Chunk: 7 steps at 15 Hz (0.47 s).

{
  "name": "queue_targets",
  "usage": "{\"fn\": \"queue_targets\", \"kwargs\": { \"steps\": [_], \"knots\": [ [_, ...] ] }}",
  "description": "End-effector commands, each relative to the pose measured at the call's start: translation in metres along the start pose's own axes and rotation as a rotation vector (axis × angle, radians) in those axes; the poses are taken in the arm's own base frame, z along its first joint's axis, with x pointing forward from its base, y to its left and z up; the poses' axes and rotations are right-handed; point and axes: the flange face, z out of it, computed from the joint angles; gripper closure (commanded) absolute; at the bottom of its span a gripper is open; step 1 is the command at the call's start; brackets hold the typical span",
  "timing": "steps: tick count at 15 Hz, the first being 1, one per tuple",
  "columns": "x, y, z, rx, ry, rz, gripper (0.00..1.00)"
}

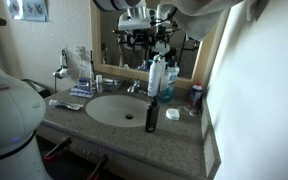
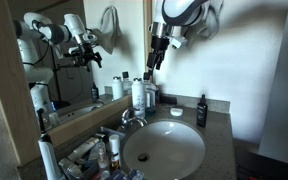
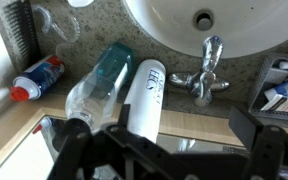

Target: Move the white object from the basket to the right of the sink

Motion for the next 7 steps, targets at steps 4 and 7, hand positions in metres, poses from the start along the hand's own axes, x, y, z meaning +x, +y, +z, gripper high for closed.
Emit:
{"fn": "queue_targets", "kwargs": {
  "steps": [4, 7],
  "knots": [
    [0.0, -0.03, -0.038, 0.004, 0.018, -0.038, 0.0],
    [0.001, -0.034, -0.04, 0.006, 0.025, -0.053, 0.0]
  ]
}}
